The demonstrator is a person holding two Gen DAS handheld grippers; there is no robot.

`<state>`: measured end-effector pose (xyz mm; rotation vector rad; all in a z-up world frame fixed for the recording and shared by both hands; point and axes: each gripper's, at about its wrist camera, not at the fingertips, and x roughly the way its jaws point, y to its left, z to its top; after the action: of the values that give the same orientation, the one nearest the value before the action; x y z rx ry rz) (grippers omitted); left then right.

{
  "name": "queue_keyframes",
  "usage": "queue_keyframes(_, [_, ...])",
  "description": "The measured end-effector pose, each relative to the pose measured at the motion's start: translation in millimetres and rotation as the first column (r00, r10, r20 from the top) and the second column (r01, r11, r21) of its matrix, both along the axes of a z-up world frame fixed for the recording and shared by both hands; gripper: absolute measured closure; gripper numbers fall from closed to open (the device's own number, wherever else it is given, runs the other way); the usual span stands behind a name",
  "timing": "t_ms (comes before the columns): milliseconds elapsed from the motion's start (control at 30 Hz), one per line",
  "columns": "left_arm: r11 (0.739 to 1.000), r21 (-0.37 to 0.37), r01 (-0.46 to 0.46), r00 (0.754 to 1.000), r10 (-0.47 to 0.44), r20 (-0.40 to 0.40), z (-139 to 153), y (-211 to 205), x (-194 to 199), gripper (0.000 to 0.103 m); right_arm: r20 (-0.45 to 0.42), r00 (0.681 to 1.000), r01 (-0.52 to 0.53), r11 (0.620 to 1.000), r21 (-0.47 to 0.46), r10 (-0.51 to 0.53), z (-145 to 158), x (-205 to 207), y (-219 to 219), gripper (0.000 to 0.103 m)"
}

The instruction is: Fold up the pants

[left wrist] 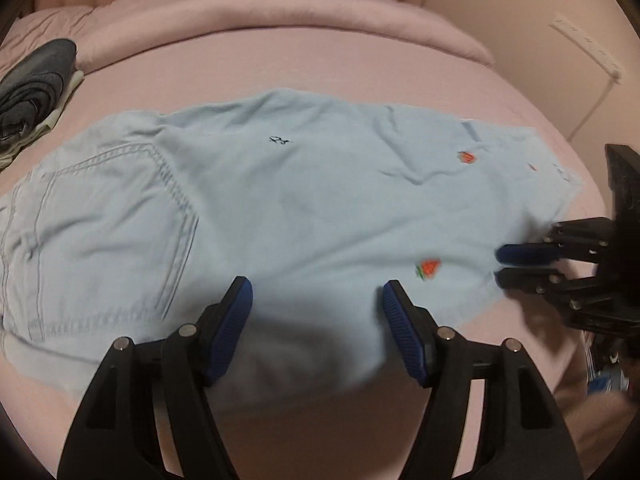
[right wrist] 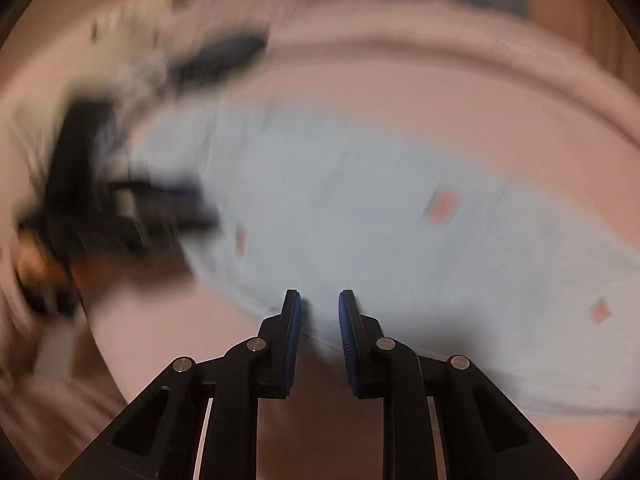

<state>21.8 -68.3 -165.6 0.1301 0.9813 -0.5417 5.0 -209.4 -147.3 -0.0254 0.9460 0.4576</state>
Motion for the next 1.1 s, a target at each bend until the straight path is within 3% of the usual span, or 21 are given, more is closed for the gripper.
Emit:
queue_keyframes(33, [1.000, -0.002, 0.009, 1.000, -0.009, 0.003, 2, 3, -4, 0.035, 0.064, 0.998, -0.009, 1.000, -0.007, 0.010, 3, -13, 1, 0.080])
queue_keyframes(167, [0.999, -0.037, 0.000, 1.000, -0.001, -0.009, 14, 23, 0, 0.035, -0.051, 0.996, -0.068, 0.996, 0.049, 0.071, 22, -10, -10, 0.080])
queue_keyframes(233, [0.999, -0.044, -0.032, 0.999, 0.033, 0.028, 25, 35, 7, 0.035, -0.048, 0.997, -0.062, 0.991, 0.115, 0.068, 29, -13, -25, 0.080])
queue_keyframes(367, [0.984, -0.073, -0.163, 0.980, 0.170, 0.105, 43, 69, 36, 0.035, -0.021, 0.999, -0.016, 0.944, 0.331, 0.024, 50, 28, -30, 0.063])
queue_keyframes(433, [0.970, -0.084, -0.230, 0.965, 0.238, 0.106, 46, 89, 47, 0.035, -0.046, 0.999, 0.007, 0.903, 0.429, 0.015, 56, 68, -22, 0.063])
queue_keyframes(500, [0.952, -0.076, -0.297, 0.949, 0.303, 0.089, 41, 111, 55, 0.035, -0.063, 0.998, 0.017, 0.890, 0.455, 0.014, 58, 99, -11, 0.063])
queue_keyframes(567, [0.939, -0.050, -0.339, 0.938, 0.342, 0.052, 29, 126, 59, 0.036, -0.121, 0.993, 0.045, 0.893, 0.447, 0.011, 50, 136, 7, 0.063])
queue_keyframes(633, [0.944, -0.065, -0.325, 0.945, 0.326, 0.020, 17, 138, 49, 0.040, -0.186, 0.982, 0.055, 0.909, 0.413, 0.025, 39, 165, 23, 0.063])
queue_keyframes(700, [0.954, -0.027, -0.299, 0.953, 0.300, 0.040, 13, 137, 36, 0.044, -0.250, 0.966, 0.028, 0.931, 0.363, 0.068, 27, 183, 37, 0.063])
queue_keyframes(800, [0.961, -0.005, -0.278, 0.959, 0.278, 0.052, 7, 138, 22, 0.044, -0.375, 0.913, -0.017, 0.933, 0.358, 0.160, 10, 191, 50, 0.068])
queue_keyframes(833, [0.961, -0.015, -0.278, 0.959, 0.278, 0.051, 6, 140, 20, 0.044, -0.382, 0.907, -0.039, 0.939, 0.341, 0.176, 6, 192, 55, 0.084])
queue_keyframes(867, [0.961, -0.023, -0.277, 0.959, 0.278, 0.049, 7, 146, 17, 0.044, -0.382, 0.905, -0.065, 0.947, 0.315, 0.189, 6, 193, 59, 0.093])
queue_keyframes(1000, [0.964, -0.033, -0.265, 0.963, 0.267, 0.046, 4, 149, 20, 0.044, -0.296, 0.946, -0.049, 0.959, 0.280, 0.134, 22, 204, 54, 0.095])
queue_keyframes(1067, [0.965, -0.024, -0.260, 0.964, 0.261, 0.056, 2, 148, 17, 0.044, -0.338, 0.937, 0.008, 0.958, 0.286, 0.093, 7, 215, 44, 0.095])
queue_keyframes(1100, [0.966, -0.020, -0.259, 0.964, 0.259, 0.061, 4, 146, 17, 0.044, -0.340, 0.937, 0.005, 0.969, 0.245, 0.081, 0, 221, 59, 0.095])
